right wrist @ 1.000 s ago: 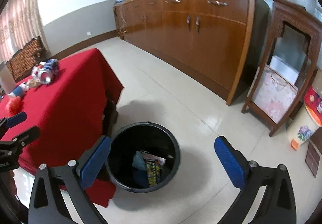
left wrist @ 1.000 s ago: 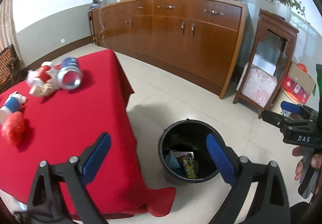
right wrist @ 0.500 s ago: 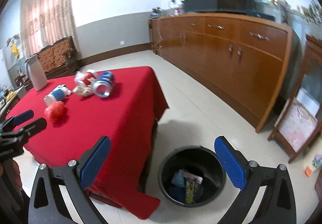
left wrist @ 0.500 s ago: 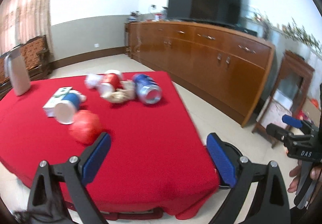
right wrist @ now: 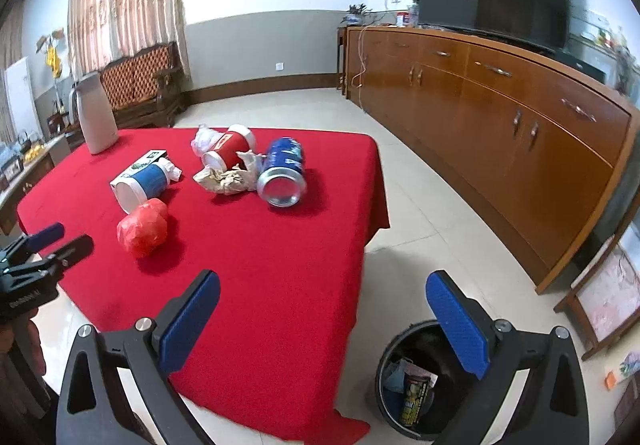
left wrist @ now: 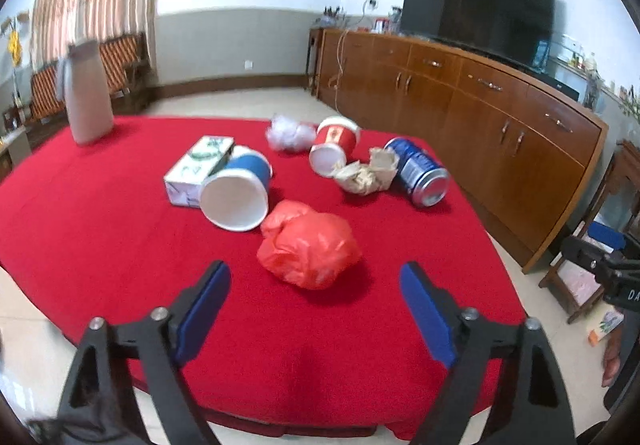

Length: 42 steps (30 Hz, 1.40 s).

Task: Collect trash
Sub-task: 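Grasp the red plastic bag with the left tool while the right tool grasps the blue Pepsi can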

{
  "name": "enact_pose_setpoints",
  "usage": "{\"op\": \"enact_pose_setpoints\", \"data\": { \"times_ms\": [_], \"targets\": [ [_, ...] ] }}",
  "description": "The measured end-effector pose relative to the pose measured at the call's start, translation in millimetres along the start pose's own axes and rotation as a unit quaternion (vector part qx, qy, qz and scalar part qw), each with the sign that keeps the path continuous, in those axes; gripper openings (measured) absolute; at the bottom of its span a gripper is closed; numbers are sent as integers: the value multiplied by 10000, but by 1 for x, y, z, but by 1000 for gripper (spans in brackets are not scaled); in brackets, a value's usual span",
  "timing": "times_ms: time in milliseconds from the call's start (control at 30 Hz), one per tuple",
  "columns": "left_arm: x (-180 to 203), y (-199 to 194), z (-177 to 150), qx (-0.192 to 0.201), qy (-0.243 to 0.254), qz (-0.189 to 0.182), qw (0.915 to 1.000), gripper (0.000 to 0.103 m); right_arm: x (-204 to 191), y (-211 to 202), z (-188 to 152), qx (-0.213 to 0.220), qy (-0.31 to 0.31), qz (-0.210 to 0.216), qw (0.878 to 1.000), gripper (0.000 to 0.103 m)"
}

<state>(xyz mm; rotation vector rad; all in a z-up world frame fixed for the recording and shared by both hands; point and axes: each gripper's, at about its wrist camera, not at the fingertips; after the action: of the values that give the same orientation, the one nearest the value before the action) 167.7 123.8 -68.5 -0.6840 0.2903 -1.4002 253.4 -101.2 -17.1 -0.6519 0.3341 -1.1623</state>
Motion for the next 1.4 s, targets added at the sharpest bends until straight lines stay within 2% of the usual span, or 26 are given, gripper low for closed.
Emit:
{"op": "enact_pose_setpoints", "data": {
  "times_ms": [267,400,633,867,933,1000,1200,1400],
  "targets": [
    [-8,52,7,-443,-17,-134,9989,74,-32,59,29,-286,-231,104,9993,103],
    [-5,73,9,-654,-58,-179,9977,62,-42,93,41,-423,-316,122,9985,103],
    [0,89,19,-639,-145,-230,9976,42,-49,156,65,-696,-371,193,9967,103],
    [3,98,24,-604,-197,-233,9977,33,-50,206,81,-896,-352,223,9951,102],
    [6,98,24,-591,-146,-223,9979,32,-48,213,82,-966,-316,278,9944,95],
    [9,99,23,-589,-107,-220,9980,30,-45,219,80,-1090,-264,383,9930,68],
    [17,92,20,-468,-53,-275,9985,23,-38,200,71,-899,-165,556,9943,67],
    [30,72,19,-257,188,-325,9990,22,-27,162,63,-658,-144,617,9958,67]
  ]
}}
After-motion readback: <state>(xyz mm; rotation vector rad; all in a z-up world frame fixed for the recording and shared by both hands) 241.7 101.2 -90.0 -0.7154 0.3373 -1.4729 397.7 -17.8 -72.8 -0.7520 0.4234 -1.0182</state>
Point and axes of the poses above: each gripper's, at about its wrist camera, not at the fingertips, and y roughly the way its jaws point, x to its right, z to its top, and after that the axes turned 5 degrees about -z, right-handed
